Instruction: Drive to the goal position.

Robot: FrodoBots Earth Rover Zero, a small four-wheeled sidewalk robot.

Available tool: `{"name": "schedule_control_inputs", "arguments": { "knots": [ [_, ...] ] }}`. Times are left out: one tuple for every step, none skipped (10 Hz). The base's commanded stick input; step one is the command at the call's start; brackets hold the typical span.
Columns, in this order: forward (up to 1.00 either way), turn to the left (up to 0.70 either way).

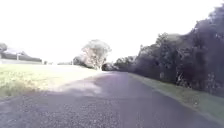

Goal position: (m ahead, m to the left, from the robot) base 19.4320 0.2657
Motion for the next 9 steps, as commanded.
{"name": "schedule_control_inputs", "arguments": {
  "knots": [
    [1.0,0.0],
    [1.0,0.0],
    [1.0,0.0],
    [1.0,0.0],
    [1.0,0.0],
    [1.0,0.0],
    [1.0,0.0],
    [1.0,0.0],
    [1.0,0.0]
  ]
}}
